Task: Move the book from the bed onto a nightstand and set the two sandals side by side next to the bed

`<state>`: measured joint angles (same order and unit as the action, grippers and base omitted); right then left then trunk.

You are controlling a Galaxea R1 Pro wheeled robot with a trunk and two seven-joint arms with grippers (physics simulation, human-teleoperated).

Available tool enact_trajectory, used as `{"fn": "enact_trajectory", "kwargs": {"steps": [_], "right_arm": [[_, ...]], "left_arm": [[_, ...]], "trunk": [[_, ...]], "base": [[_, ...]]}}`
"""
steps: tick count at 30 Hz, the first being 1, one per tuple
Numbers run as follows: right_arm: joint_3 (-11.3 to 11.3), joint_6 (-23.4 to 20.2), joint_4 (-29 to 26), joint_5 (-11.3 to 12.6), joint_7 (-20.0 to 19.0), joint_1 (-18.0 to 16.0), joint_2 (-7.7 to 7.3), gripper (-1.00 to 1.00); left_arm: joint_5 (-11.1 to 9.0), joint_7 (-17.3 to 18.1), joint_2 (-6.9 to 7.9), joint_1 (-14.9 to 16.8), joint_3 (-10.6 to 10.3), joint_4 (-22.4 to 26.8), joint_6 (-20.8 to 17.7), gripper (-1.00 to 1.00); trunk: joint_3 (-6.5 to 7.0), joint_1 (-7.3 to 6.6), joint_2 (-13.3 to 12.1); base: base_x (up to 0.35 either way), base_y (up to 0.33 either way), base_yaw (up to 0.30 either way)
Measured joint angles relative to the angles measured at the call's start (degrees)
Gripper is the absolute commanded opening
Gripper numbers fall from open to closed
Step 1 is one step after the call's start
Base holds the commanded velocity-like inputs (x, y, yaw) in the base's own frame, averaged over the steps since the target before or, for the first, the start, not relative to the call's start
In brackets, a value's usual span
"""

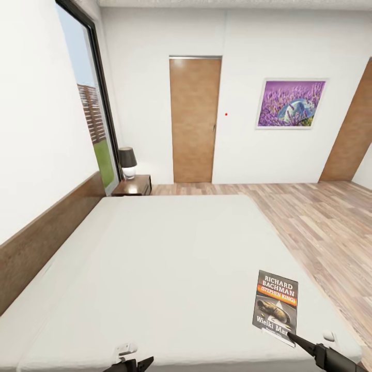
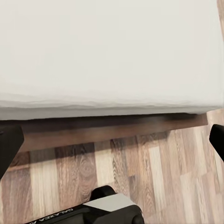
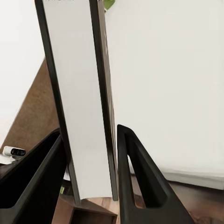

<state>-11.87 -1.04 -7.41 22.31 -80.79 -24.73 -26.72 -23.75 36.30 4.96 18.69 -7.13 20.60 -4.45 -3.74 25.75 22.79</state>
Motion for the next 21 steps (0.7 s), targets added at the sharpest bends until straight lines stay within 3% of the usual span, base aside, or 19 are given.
{"fn": "enact_trajectory", "kwargs": {"steps": [21], "right_arm": [[-0.02, -0.52, 0.00, -0.01, -0.18, 0.00, -0.45, -1.00]], "left_arm": [[0.00, 0.00, 0.00, 0.00, 0.02, 0.00, 0.00, 1.00]], "trunk": [[0.39, 0.00, 0.00]], "base": [[0.000, 0.000, 0.000]]}}
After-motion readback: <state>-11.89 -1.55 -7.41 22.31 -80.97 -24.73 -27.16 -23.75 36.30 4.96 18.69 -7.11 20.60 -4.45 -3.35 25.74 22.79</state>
